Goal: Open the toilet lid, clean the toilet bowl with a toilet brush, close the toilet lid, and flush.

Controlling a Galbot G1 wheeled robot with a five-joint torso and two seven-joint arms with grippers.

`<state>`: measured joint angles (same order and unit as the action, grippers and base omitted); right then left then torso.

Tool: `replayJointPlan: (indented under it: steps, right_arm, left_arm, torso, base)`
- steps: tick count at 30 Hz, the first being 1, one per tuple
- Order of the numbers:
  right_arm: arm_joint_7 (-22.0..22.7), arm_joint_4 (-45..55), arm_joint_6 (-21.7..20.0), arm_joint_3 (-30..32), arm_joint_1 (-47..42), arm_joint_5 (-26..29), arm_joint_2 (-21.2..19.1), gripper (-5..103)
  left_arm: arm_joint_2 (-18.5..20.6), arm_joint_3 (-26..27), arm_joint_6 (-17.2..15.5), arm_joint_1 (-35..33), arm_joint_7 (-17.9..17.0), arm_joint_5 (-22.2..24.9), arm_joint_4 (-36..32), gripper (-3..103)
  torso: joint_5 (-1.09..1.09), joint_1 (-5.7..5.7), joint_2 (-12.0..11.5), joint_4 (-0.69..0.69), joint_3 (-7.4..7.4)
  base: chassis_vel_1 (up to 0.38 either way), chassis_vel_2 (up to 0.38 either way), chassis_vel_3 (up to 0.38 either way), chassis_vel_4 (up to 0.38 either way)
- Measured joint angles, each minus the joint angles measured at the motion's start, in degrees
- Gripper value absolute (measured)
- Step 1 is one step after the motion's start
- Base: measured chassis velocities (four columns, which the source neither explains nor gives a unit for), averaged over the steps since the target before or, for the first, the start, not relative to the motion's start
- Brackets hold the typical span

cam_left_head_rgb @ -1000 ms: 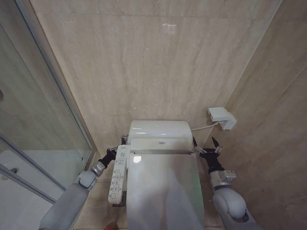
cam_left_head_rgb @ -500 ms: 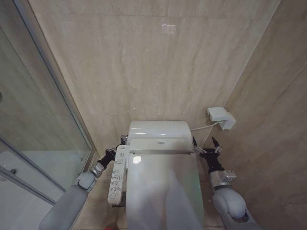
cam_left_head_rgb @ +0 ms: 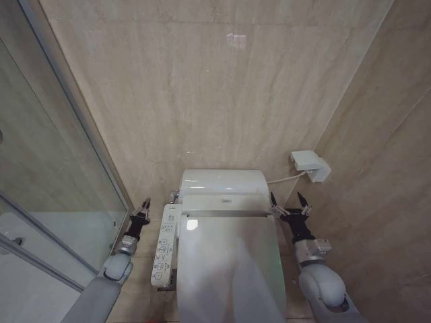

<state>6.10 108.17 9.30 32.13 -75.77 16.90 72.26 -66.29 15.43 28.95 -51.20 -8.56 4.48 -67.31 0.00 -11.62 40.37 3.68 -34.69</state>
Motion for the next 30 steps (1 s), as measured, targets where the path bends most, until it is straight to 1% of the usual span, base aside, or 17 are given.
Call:
replayJointPlan:
  steps: [1,3,4,5,7,8,9,11,12,15,19,20,23,26,27,29,30]
  right_arm:
    - [0.0,0.0,0.0,0.0,0.0,0.0,0.0,100]
    - [0.0,0.0,0.0,0.0,0.0,0.0,0.0,100]
    - [0.0,0.0,0.0,0.0,0.0,0.0,0.0,100]
    - [0.0,0.0,0.0,0.0,0.0,0.0,0.0,100]
    - [0.0,0.0,0.0,0.0,0.0,0.0,0.0,100]
    - [0.0,0.0,0.0,0.0,0.0,0.0,0.0,100]
    - [0.0,0.0,0.0,0.0,0.0,0.0,0.0,100]
    - [0.0,0.0,0.0,0.0,0.0,0.0,0.0,100]
    - [0.0,0.0,0.0,0.0,0.0,0.0,0.0,100]
    - [0.0,0.0,0.0,0.0,0.0,0.0,0.0,100]
    - [0.0,0.0,0.0,0.0,0.0,0.0,0.0,100]
    - [0.0,0.0,0.0,0.0,0.0,0.0,0.0,100]
    - [0.0,0.0,0.0,0.0,0.0,0.0,0.0,100]
    - [0.0,0.0,0.0,0.0,0.0,0.0,0.0,100]
    - [0.0,0.0,0.0,0.0,0.0,0.0,0.0,100]
    - [0.0,0.0,0.0,0.0,0.0,0.0,0.0,100]
    - [0.0,0.0,0.0,0.0,0.0,0.0,0.0,100]
  left_arm:
    - [0.0,0.0,0.0,0.0,0.0,0.0,0.0,-1]
    - [-0.4,1.9,-1.9,-1.9,-0.5,1.6,-4.2,-1]
    - [-1.0,3.6,-2.9,-3.3,-0.5,2.1,-7.5,24]
    - [-1.0,3.6,-2.9,-3.3,-0.5,2.1,-7.5,24]
    - [-1.6,5.0,-3.5,-4.7,-0.4,2.6,-10.7,24]
    - [-2.6,6.1,-3.6,-6.4,-0.1,3.3,-14.3,24]
    - [-2.6,6.1,-3.6,-6.4,-0.1,3.3,-14.3,24]
    - [-3.7,7.5,-3.8,-9.0,-0.3,3.7,-18.5,24]
    - [-4.2,8.3,-4.1,-10.4,-0.5,3.8,-20.1,52]
    - [-5.3,9.9,-5.4,-14.4,-0.9,3.9,-24.1,52]
    - [-6.2,10.9,-6.6,-18.5,-3.1,3.9,-27.3,52]
    - [-6.5,11.1,-7.1,-20.0,-4.2,4.0,-28.5,79]
    - [-6.9,11.5,-7.4,-22.0,-4.5,4.4,-30.3,79]
    - [-7.2,11.8,-7.4,-24.0,-3.3,4.6,-32.7,79]
    - [-7.4,11.8,-7.4,-24.8,-2.2,4.6,-33.6,100]
    - [-7.6,11.6,-5.6,-25.8,0.9,4.7,-34.2,100]
    - [-7.6,11.6,-5.6,-25.8,0.9,4.7,-34.2,100]
  torso:
    - [0.00,0.00,0.0,0.00,0.00]
    - [0.00,0.00,0.0,-0.02,0.00]
    - [0.00,0.00,0.0,-0.03,0.00]
    - [0.00,0.00,0.0,-0.03,0.00]
    - [0.02,0.00,0.0,-0.02,0.00]
    - [0.00,0.00,0.0,0.01,0.00]
    - [0.00,0.00,0.0,0.01,0.00]
    - [0.02,0.00,0.0,0.01,0.00]
    - [0.02,0.00,0.0,0.01,0.00]
    - [-0.01,0.00,0.0,-0.02,0.00]
    - [0.00,0.00,0.0,-0.03,0.00]
    - [0.00,0.01,0.0,-0.02,0.00]
    - [0.00,0.00,0.0,-0.02,0.00]
    - [0.01,0.00,0.0,-0.01,0.00]
    - [0.02,0.00,0.0,-0.02,0.00]
    - [0.01,0.00,0.0,-0.01,0.00]
    - [0.01,0.00,0.0,-0.01,0.00]
  base:
    - [0.000,0.000,0.000,0.000]
    - [0.000,0.000,0.000,0.000]
    - [0.000,0.000,0.000,0.000]
    - [0.000,0.000,0.000,0.000]
    - [0.000,0.000,0.000,0.000]
    - [0.000,0.000,0.000,0.000]
    - [0.000,0.000,0.000,0.000]
    - [0.000,0.000,0.000,0.000]
    - [0.000,0.000,0.000,0.000]
    - [0.000,0.000,0.000,0.000]
    - [0.000,0.000,0.000,0.000]
    - [0.000,0.000,0.000,0.000]
    - [0.000,0.000,0.000,0.000]
    - [0.000,0.000,0.000,0.000]
    - [0.000,0.000,0.000,0.000]
    - [0.000,0.000,0.000,0.000]
    - [0.000,0.000,0.000,0.000]
